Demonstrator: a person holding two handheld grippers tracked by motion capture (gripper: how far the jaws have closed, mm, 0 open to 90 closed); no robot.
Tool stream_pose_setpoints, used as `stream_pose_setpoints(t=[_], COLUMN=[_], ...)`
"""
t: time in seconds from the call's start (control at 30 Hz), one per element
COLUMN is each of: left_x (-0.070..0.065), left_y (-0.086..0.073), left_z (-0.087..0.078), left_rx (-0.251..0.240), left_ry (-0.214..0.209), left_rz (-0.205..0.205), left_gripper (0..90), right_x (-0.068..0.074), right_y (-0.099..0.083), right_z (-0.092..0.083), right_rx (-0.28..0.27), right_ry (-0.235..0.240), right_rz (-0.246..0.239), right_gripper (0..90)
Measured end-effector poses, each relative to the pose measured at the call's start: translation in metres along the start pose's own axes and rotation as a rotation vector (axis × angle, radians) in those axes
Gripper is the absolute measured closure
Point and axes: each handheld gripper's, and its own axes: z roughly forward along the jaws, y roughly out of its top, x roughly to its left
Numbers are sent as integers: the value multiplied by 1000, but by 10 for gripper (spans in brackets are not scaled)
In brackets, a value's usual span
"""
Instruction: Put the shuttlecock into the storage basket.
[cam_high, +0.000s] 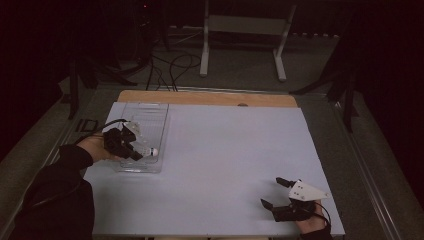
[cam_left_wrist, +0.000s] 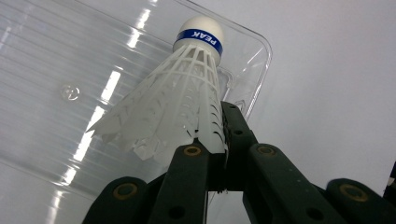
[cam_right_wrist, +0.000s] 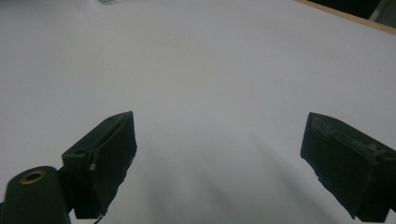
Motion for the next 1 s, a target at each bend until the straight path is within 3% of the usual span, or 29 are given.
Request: stream_pose_setpoints(t=[0.57, 0.63, 0.7, 0.87, 1.0], left_x=[4, 5, 7, 9, 13], left_y=[4, 5, 6, 8, 10], left_z=[11, 11, 11, 9, 7], left_rx=[16, 12, 22, -6, -3], left_ry=[-8, 15, 37, 83, 135], left_rz=[-42, -63, -132, -186, -277], left_gripper=[883, 817, 692, 479, 298], right_x=[0, 0, 0, 0, 0], right_y=[-1, -1, -1, -1, -1], right_z=[1, 1, 1, 1, 1], right_rx=[8, 10, 10, 15, 15], right_ry=[3, 4, 5, 4, 4], right_rz=[3, 2, 1, 3, 1], right_gripper=[104, 104, 104, 104, 104])
